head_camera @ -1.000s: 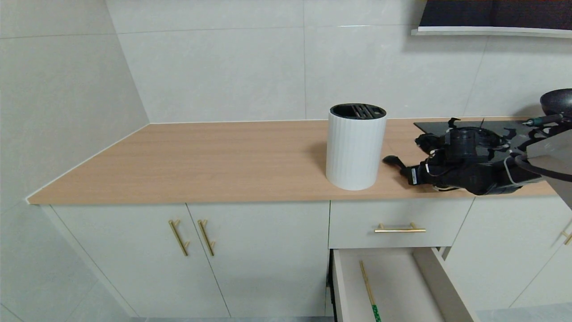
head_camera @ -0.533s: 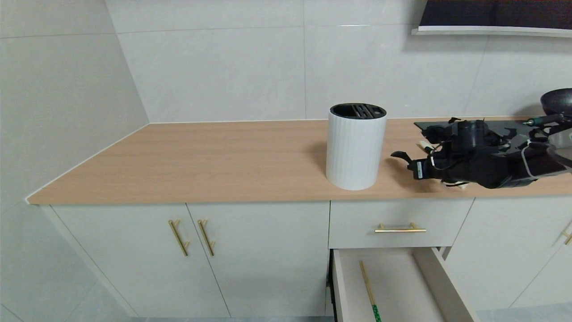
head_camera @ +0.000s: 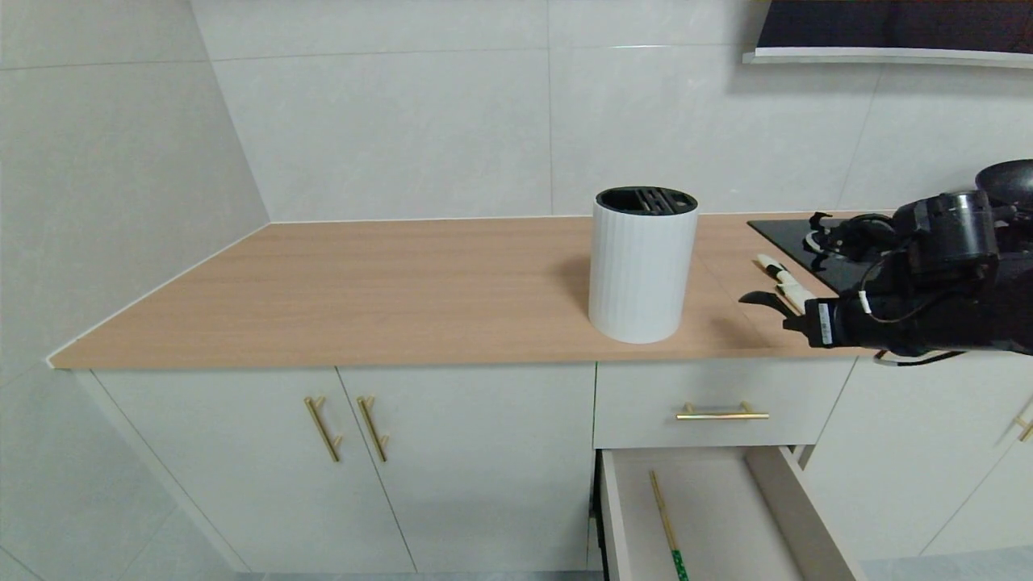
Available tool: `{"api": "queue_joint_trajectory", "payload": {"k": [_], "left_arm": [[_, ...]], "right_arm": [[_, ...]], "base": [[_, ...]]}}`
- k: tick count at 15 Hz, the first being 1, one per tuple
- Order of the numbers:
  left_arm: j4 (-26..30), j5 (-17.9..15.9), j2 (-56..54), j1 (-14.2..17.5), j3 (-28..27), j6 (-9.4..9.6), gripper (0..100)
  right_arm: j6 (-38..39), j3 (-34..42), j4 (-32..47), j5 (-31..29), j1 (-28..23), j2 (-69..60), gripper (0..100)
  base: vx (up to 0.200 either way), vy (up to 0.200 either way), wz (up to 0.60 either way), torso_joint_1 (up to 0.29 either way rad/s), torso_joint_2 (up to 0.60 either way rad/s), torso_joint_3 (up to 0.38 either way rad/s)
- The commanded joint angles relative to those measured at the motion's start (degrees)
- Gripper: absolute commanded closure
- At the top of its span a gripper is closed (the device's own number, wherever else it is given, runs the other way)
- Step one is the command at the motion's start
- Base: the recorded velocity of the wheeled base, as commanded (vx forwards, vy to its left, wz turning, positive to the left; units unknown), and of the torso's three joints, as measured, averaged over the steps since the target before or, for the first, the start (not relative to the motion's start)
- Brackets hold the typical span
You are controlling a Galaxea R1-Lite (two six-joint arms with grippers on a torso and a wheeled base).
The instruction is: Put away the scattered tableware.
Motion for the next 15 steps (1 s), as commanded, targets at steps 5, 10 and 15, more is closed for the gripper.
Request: {"api": "queue_joint_trajectory", "payload": {"k": [5, 10, 15], "left_arm": [[0.00, 0.02, 0.00, 0.04, 0.00, -0.02, 0], [0.00, 0.02, 0.00, -0.04, 0.00, -0.02, 0], [0.00, 0.02, 0.00, 0.04, 0.00, -0.02, 0]], "right_arm": [[0.15, 12.95, -0.48, -0.12, 0.49, -9.04, 100], [0.06, 15.24, -1.53, 0.32, 0.49, -9.57, 100], [-1.08, 17.08, -1.53, 0.23, 0.49, -8.60, 100]], "base": [[0.000, 0.000, 0.00, 0.000, 0.00, 0.000], [0.000, 0.000, 0.00, 0.000, 0.00, 0.000], [0.000, 0.000, 0.00, -0.053, 0.11, 0.065]]}}
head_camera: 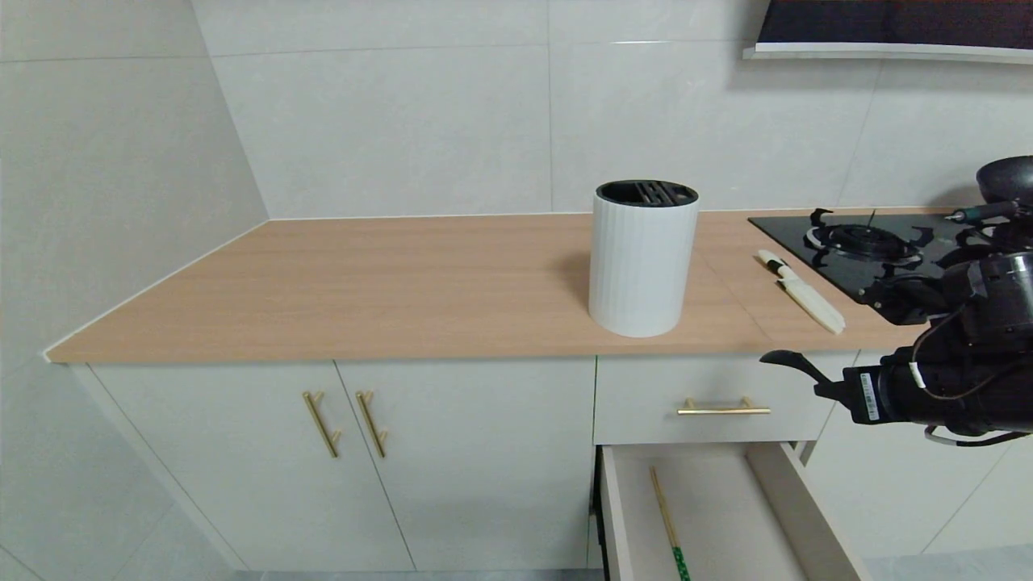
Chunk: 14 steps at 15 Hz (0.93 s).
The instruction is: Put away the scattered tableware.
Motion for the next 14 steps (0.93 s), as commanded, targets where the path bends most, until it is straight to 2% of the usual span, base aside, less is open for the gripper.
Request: {"api": "queue_joint_trajectory", "payload": {"k": [1, 14], "left_arm": [[0.00, 0.03, 0.00, 0.04, 0.00, -0.03, 0], [0.00, 0.03, 0.00, 0.04, 0.00, -0.03, 0]], "right_arm": [[-0.47, 0.78, 0.00, 0.07, 0.01, 0.32, 100], [-2.05, 3.77, -0.26, -0.02, 2.56, 0.67, 100]], "base": [[0.000, 0.000, 0.00, -0.193, 0.42, 0.242], [0.000, 0.000, 0.00, -0.177, 0.46, 0.286]]}}
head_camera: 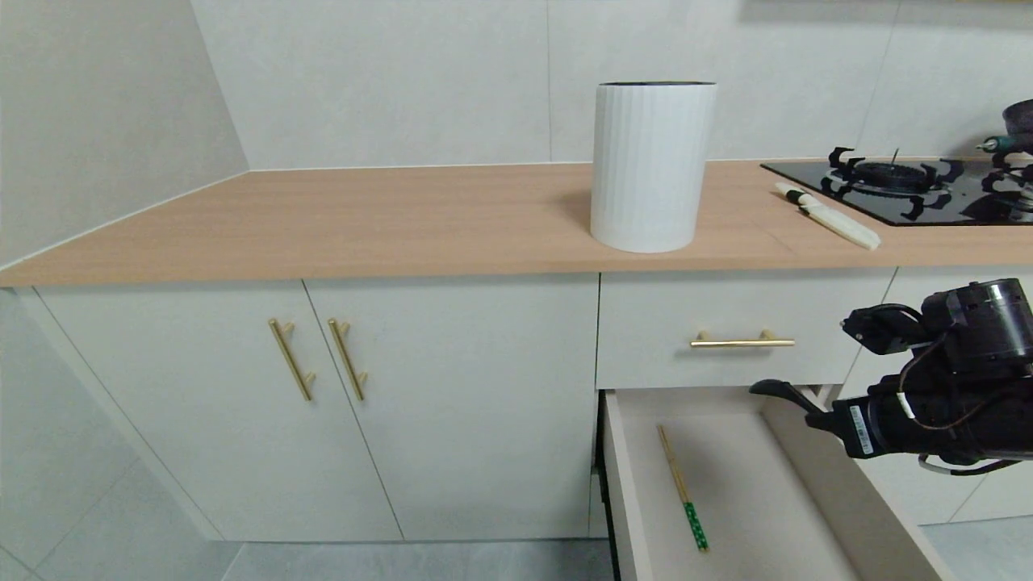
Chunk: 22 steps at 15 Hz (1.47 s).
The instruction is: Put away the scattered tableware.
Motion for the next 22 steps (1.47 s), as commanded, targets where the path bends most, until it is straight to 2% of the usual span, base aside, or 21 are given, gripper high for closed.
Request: {"api": "queue_joint_trajectory", "payload": {"k": [1, 5, 12, 17, 22], "left_arm": [[0.00, 0.03, 0.00, -0.04, 0.00, -0.03, 0], [0.00, 0.03, 0.00, 0.04, 0.00, -0.03, 0], [0.00, 0.03, 0.00, 0.04, 0.00, -0.03, 0], [0.00, 0.03, 0.00, 0.04, 0.00, -0.03, 0], [0.00, 0.03, 0.00, 0.04, 0.00, -0.03, 0]], "right_arm": [[-0.02, 0.13, -0.39, 0.01, 0.09, 0.38, 100], [-0.28, 0.49, -0.57, 0.01, 0.26, 1.70, 100], [-1.25, 0.49, -1.71, 0.01, 0.79, 7.06, 100], [-0.63, 0.49, -9.27, -0.25, 1.58, 18.40, 100], [1.57, 0.66, -21.49, -0.78, 1.23, 29.92, 100]], "base": [[0.000, 0.000, 0.00, -0.139, 0.45, 0.295], [0.000, 0.000, 0.00, -0.091, 0.35, 0.250], [0.000, 0.000, 0.00, -0.004, 0.02, 0.012], [0.000, 0.000, 0.00, 0.000, 0.00, 0.000], [0.000, 0.000, 0.00, 0.000, 0.00, 0.000]]}}
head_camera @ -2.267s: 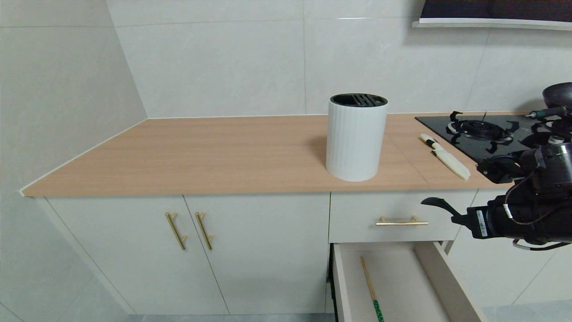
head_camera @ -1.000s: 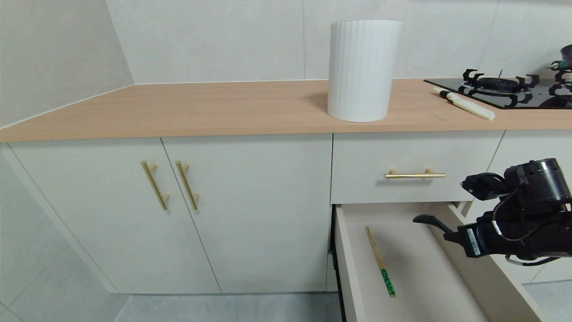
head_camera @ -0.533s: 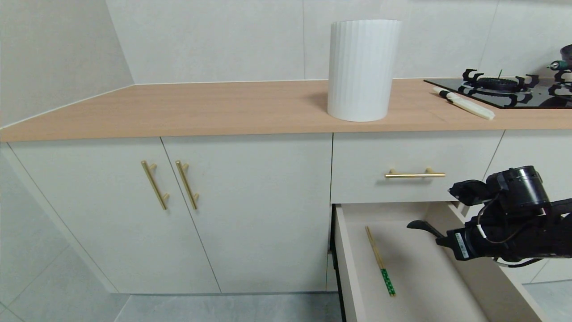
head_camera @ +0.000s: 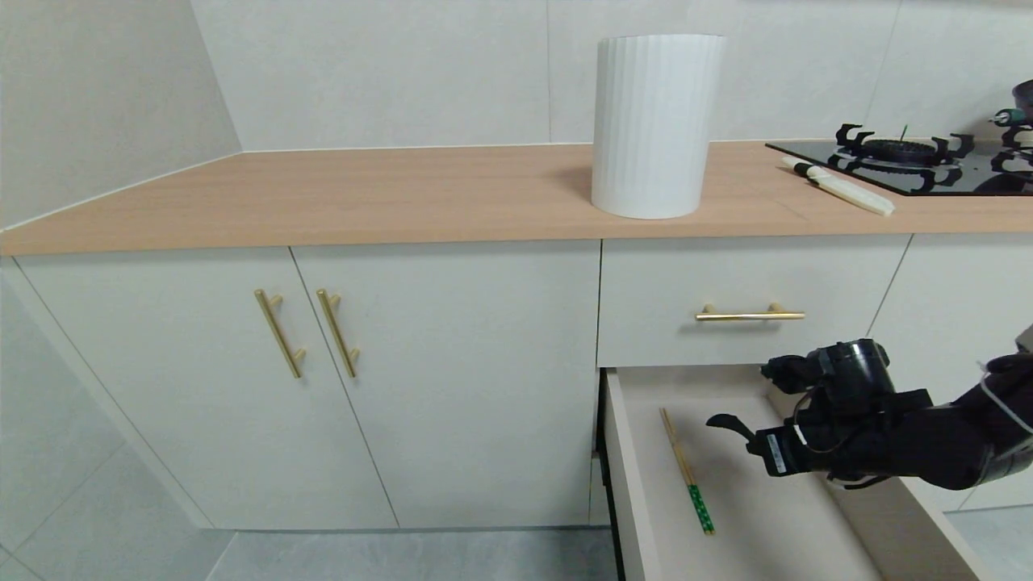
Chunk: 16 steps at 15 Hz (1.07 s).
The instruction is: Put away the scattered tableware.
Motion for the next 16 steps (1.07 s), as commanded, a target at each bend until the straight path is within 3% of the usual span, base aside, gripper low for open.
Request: {"api": "queue_joint_trajectory", "payload": {"k": [1, 6, 16], "left_arm": [[0.00, 0.03, 0.00, -0.04, 0.00, -0.03, 0], [0.00, 0.03, 0.00, -0.04, 0.00, -0.03, 0], [0.00, 0.03, 0.00, -0.04, 0.00, -0.03, 0]], "right_arm": [[0.18, -0.10, -1.77, -0.27, -0.50, 6.06, 100], [0.79, -0.19, -15.83, -5.98, -1.37, 16.08, 100], [0.79, -2.12, -18.47, -8.62, -1.81, 20.47, 100]], "base": [[0.000, 0.000, 0.00, 0.000, 0.00, 0.000], [0.000, 0.000, 0.00, 0.000, 0.00, 0.000], [0.000, 0.000, 0.00, 0.000, 0.00, 0.000]]}}
